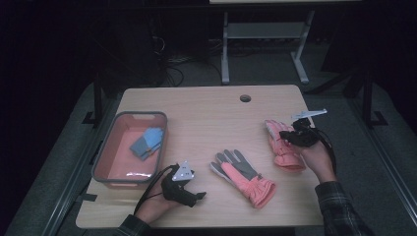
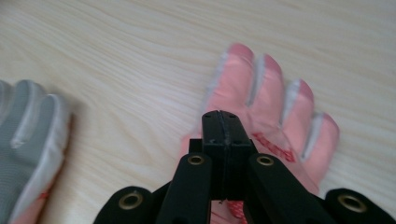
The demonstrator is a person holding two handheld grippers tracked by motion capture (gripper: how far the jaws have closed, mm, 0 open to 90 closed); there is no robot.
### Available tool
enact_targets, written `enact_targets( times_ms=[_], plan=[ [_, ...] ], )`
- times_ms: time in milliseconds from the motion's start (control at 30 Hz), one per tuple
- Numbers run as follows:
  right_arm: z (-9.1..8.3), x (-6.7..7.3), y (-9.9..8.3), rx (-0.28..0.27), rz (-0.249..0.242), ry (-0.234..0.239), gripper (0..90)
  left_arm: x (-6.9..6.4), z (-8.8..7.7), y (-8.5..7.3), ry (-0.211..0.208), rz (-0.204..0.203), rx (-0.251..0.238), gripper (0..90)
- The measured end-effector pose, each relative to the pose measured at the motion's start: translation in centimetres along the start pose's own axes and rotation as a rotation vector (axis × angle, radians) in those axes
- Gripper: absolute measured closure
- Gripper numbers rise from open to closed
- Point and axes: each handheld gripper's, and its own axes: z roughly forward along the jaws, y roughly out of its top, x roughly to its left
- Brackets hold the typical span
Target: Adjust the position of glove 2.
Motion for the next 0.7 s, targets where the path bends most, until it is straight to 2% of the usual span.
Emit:
enact_targets(
  times_ms=[167,367,533,700],
  plan=[
    [1.2,-1.1,-1.1,0.036,0.016,-0.009,88.9,0.0,0.0,0.0,0.0,0.001,0.001,12.4],
    [2.3,-0.8,-1.6,0.063,-0.003,0.028,89.7,0.0,0.0,0.0,0.0,0.001,0.001,12.4],
    [2.7,0.3,-1.5,0.068,-0.05,0.098,89.7,0.0,0.0,0.0,0.001,0.001,0.001,12.5],
    [3.1,2.0,-1.4,0.079,-0.131,0.18,89.7,0.0,0.0,0.0,0.0,0.001,0.001,12.5]
  ],
)
